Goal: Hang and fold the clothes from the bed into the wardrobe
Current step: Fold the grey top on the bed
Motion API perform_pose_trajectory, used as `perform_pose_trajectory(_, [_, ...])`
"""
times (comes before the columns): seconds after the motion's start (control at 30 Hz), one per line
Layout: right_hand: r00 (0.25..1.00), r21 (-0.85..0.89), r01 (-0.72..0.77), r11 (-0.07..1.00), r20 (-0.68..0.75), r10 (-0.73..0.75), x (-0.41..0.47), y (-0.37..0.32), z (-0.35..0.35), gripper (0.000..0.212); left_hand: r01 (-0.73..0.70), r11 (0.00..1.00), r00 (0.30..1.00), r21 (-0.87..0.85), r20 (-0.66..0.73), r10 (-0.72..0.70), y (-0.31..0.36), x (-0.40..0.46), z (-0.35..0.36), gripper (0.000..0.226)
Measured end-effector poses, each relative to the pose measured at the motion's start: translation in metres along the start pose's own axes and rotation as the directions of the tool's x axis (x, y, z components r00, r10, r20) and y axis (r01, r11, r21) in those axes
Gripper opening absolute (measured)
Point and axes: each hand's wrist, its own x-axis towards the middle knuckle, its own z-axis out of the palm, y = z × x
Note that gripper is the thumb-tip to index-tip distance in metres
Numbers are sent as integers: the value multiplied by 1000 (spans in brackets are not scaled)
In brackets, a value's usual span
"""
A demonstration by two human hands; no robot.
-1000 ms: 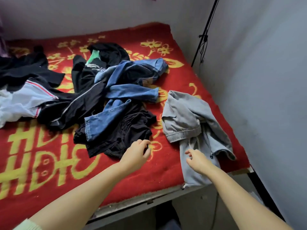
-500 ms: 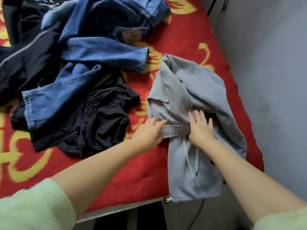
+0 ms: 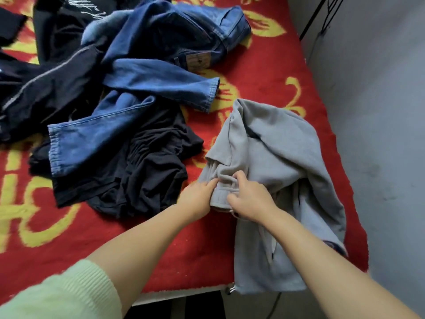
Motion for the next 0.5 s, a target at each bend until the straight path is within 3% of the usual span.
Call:
perform_pose_trajectory(0.1, [991,192,-116,975,85,101,-31,-27,10,42,89,940,995,-330,-8,-97,-20,-41,-23,45])
perform_pose_trajectory(0.2, [990,238,-122,963,97,101,-67,-53,17,41,126,847,985,-517,-36,-168,-30,-99,-48,35])
perform_pose_trajectory(0.27, [996,183,-66,981,68,54,-94,-74,22,52,132,794,976,-594,-63,-209,-37,-137,-59,32])
perform_pose_trajectory(0.37, [997,68,68,995,22,-70,-129,-119,27,90,125,642,950,-756,-96,-298,-52,-187,-83,25])
perform_pose_trajectory(0.43, [988,-39,147,988,-50,-148,-138,-150,28,94,88,488,931,-869,-103,-351,-61,-217,-106,22])
perform_pose_trajectory(0.5, [973,-142,118,983,-180,-143,-147,-188,26,84,51,412,918,-910,-120,-379,-80,-257,-128,24])
